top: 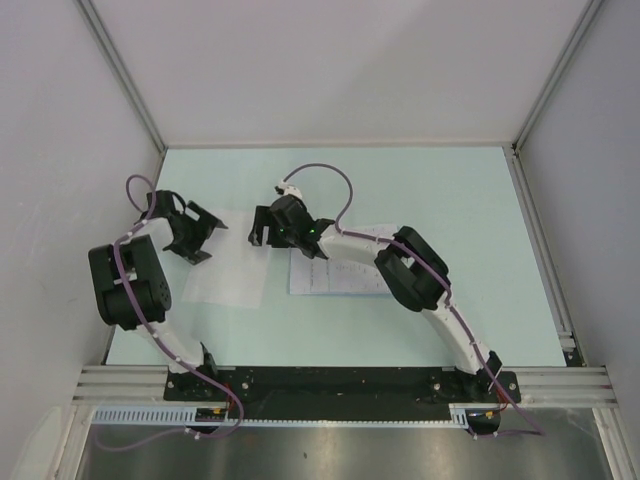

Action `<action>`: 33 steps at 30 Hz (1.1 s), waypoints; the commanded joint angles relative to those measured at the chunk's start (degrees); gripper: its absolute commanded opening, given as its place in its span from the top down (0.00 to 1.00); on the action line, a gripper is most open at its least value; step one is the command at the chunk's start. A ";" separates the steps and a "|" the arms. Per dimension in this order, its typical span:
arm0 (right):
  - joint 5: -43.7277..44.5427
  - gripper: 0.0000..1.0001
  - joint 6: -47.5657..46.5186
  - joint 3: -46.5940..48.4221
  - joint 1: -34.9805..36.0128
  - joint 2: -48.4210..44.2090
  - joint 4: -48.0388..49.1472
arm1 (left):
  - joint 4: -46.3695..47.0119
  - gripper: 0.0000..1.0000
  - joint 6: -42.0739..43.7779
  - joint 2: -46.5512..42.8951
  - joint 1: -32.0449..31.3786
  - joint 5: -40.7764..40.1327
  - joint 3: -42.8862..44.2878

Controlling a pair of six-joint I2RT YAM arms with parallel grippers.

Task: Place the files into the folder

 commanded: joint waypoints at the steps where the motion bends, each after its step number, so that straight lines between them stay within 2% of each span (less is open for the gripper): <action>1: 6.36 0.11 -1.11 7.76 1.97 3.48 -8.68 | 0.59 0.00 -3.77 0.53 -0.12 -0.25 -1.35; 11: 5.14 0.10 1.96 8.56 2.94 6.21 -9.57 | 1.12 0.00 -7.29 -1.48 -0.04 -0.35 -6.89; 19: -4.52 0.07 3.46 3.64 2.41 4.54 -0.26 | 1.29 0.00 -7.55 -1.40 -0.04 0.98 -9.43; 26: -7.95 0.07 3.03 3.11 2.33 5.42 5.55 | 2.96 0.00 -8.08 -1.31 -0.04 2.99 -11.98; 30: -3.75 0.06 -7.22 4.69 2.07 2.97 0.90 | 2.17 0.00 -6.33 -2.62 -0.12 3.53 -11.55; 33: -2.43 0.02 -16.54 5.05 0.84 0.86 -2.70 | 1.38 0.01 -2.99 -8.05 -0.39 4.05 -9.36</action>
